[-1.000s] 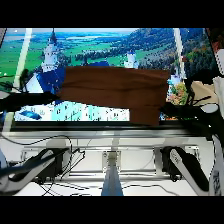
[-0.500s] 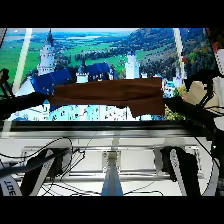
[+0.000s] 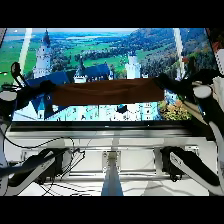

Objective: Fold the clothes and pants, and hang the long-sleeved shirts on hangers.

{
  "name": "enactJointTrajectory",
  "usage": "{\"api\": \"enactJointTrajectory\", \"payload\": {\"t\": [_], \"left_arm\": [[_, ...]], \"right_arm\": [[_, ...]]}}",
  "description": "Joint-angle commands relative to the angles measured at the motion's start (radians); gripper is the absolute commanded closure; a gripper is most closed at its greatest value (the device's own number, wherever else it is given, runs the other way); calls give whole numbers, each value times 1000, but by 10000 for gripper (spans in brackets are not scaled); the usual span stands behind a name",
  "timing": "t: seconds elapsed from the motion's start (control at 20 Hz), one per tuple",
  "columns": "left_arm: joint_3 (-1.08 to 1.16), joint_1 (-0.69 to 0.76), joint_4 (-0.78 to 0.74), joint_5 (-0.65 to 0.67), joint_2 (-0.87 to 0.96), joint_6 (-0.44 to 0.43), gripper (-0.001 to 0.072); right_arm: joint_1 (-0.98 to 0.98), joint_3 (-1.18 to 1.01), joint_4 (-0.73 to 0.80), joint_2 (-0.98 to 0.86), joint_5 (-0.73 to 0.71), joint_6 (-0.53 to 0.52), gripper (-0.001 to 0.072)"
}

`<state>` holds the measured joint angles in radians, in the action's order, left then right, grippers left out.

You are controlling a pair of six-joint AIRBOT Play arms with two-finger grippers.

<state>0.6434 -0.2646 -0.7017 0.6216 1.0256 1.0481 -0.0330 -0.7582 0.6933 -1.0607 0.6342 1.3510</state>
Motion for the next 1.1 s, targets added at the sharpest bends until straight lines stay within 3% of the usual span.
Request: {"api": "enactJointTrajectory", "payload": {"t": [0.0, 0.1, 0.15, 0.2, 0.25, 0.3, 0.5, 0.75, 0.95, 1.05], "left_arm": [[1, 26, 8, -188, 30, 0, 689], [1, 41, 7, -225, 32, 0, 647], [1, 56, 7, -227, 39, 0, 363], [1, 74, 8, -225, 52, 2, -13], [1, 89, 7, -222, 66, 0, -6], [1, 97, 6, -209, 78, 0, -5], [1, 29, 3, -151, 89, 47, 1], [1, -182, -153, 130, 124, 124, 13], [21, -228, -157, 258, 261, 73, 13], [66, -189, -150, 297, 350, 42, 13]], "right_arm": [[5, -158, 72, -218, -52, 3, 702], [0, -180, 72, -293, -58, 1, 701], [3, -180, 73, -327, -58, 1, 631], [3, -180, 73, -349, -51, 1, 402], [3, -180, 76, -367, -35, 1, 134], [3, -180, 82, -374, -21, 1, 74], [0, -187, 140, -363, 41, -2, 77], [1, -192, 159, -360, 66, -2, 78], [3, -193, 157, -360, 74, -5, 79], [3, -195, 158, -360, 130, -73, 88]]}}
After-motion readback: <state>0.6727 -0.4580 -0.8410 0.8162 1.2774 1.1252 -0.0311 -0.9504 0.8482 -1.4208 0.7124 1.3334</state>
